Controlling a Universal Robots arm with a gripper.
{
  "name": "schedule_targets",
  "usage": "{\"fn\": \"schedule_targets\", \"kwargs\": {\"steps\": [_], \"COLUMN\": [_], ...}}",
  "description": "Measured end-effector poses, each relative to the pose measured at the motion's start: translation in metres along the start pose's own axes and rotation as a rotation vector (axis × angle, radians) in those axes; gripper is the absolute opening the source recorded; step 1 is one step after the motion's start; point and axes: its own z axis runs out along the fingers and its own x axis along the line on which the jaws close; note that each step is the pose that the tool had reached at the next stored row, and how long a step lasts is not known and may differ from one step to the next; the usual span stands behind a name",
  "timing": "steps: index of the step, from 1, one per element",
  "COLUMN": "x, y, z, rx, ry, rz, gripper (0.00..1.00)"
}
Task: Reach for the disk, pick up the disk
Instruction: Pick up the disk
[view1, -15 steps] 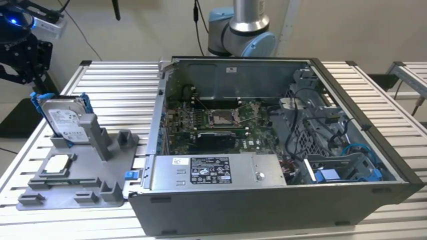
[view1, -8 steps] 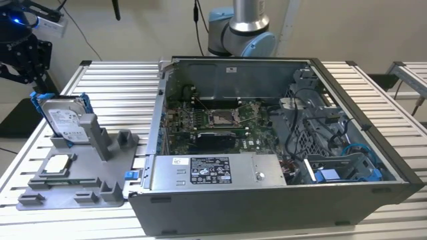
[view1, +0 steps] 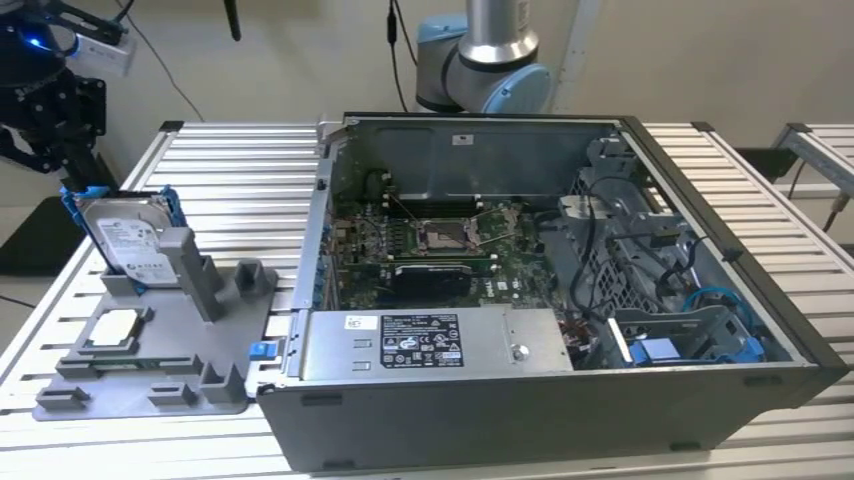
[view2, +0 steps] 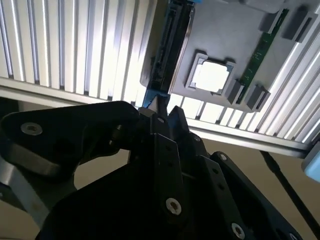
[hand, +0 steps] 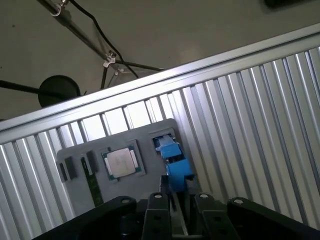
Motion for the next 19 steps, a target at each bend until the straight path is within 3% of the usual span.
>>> {"fn": "schedule_targets", "kwargs": {"steps": [5, 19], "x": [-0.0012, -0.0028], "y": [0.0002, 0.0002], "z": [0.0061, 0.0316], "rx": [-0.0002, 0.0072], "ry": [0.0007, 0.0025], "rz": [-0.018, -0.172], "gripper": [1.0, 1.0]}}
